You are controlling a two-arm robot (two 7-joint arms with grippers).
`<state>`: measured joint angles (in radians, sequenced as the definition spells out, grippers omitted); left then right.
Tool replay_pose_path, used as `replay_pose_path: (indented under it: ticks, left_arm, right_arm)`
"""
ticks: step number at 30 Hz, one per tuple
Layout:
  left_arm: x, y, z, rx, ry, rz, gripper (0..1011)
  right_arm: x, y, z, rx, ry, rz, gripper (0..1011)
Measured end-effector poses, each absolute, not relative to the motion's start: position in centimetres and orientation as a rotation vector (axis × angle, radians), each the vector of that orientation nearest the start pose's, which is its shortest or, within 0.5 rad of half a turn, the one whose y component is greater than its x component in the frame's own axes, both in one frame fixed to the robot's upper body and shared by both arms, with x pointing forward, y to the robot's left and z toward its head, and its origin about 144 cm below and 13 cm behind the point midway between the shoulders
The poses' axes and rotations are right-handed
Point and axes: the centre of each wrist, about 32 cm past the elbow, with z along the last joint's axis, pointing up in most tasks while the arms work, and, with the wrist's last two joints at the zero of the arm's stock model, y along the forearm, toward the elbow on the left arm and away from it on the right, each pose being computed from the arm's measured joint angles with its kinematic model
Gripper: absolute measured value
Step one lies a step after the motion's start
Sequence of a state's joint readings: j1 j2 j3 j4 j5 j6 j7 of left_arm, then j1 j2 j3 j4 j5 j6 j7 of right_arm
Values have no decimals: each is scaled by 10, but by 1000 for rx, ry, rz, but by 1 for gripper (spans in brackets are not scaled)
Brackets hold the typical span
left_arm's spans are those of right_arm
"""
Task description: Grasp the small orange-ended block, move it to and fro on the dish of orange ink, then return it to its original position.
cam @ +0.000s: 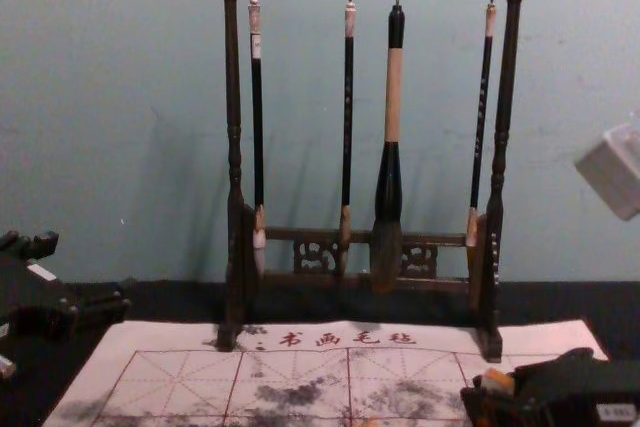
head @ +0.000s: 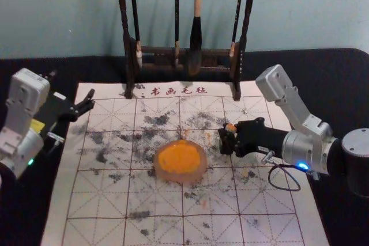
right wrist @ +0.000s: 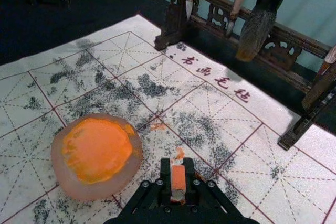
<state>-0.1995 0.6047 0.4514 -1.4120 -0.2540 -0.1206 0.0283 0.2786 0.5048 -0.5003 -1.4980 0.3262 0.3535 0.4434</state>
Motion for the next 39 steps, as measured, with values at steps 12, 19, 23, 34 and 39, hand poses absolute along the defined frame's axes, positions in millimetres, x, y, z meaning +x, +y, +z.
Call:
replay_pose_path:
  ticks: [12, 19, 23, 34, 39]
  left_arm:
    - [489, 310, 1140, 304, -285, 1248, 1001]
    - [489, 310, 1140, 304, -285, 1248, 1001]
    - [489, 310, 1140, 304, -285, 1248, 1001]
    - [489, 310, 1140, 305, -285, 1248, 1001]
    - [489, 310, 1140, 304, -285, 1248, 1001]
  right_arm:
    - [505, -247, 1173, -460, 122, -758, 110]
    - [505, -247, 1173, -459, 123, -758, 160]
    - [505, -247, 1173, -459, 123, -758, 307]
    - [505, -247, 1173, -457, 124, -758, 664]
    - [505, -247, 1173, -457, 124, -758, 801]
